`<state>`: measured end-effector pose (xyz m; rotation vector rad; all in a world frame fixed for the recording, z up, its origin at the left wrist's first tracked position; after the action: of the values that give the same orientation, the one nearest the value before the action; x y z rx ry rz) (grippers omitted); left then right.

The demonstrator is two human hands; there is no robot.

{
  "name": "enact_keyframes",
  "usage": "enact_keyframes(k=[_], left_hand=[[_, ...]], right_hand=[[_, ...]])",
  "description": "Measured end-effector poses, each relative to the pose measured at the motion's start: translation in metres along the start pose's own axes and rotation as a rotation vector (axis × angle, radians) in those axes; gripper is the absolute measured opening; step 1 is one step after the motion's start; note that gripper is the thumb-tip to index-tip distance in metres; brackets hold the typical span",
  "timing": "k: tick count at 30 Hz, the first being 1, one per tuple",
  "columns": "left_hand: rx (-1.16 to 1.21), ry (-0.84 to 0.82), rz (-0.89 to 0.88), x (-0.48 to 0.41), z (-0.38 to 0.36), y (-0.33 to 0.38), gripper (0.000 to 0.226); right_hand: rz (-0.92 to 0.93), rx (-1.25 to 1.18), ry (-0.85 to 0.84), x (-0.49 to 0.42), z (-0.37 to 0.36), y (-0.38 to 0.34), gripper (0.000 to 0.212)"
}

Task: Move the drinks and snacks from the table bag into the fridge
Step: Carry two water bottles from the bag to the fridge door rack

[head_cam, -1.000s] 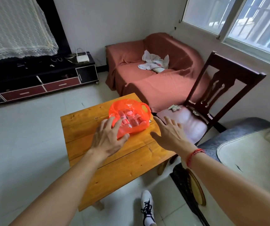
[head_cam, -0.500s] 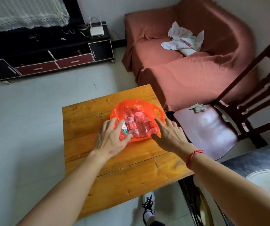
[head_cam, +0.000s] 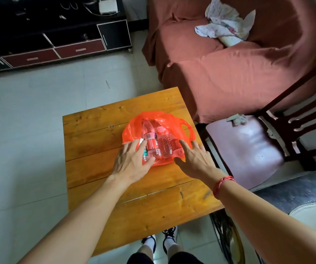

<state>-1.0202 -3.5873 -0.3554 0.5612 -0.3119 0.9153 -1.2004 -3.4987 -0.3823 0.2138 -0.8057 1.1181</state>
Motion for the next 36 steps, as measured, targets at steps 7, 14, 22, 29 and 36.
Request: enact_keyframes(k=[7,14,22,29,36], left_hand=[[0.238,-0.014,0.002,-0.039,-0.008,-0.001,0.063],[0.417,-0.022,0.067,-0.098,-0.030,-0.005,0.053],[0.719,-0.112,0.380,-0.159,-0.086,-0.045,0.051],[0.849,-0.120,0.464,-0.181,-0.113,-0.061,0.034],[0.943,-0.136,0.561,-0.196,-0.135,-0.076,0.042]], right_hand=[[0.007,-0.096,-0.021,-0.029,0.001,-0.010,0.075],[0.014,-0.266,-0.053,-0.085,-0.012,-0.018,0.070],[-0.018,-0.446,-0.102,-0.159,-0.047,-0.012,0.075],[-0.079,-0.642,-0.106,-0.192,-0.062,-0.003,0.044],[-0.142,-0.657,-0.165,-0.214,-0.075,0.002,0.045]])
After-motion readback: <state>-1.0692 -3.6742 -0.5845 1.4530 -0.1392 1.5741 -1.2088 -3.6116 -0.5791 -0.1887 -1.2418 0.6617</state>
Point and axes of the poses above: each hand's wrist, its own x-axis away from the middle knuckle, its own z-axis out of the back of the hand, y = z × x, the point moved 8 cm from there along -x, towards the middle knuckle, and after that the axes turned 14 degrees about -y, right-handed, at the moved point
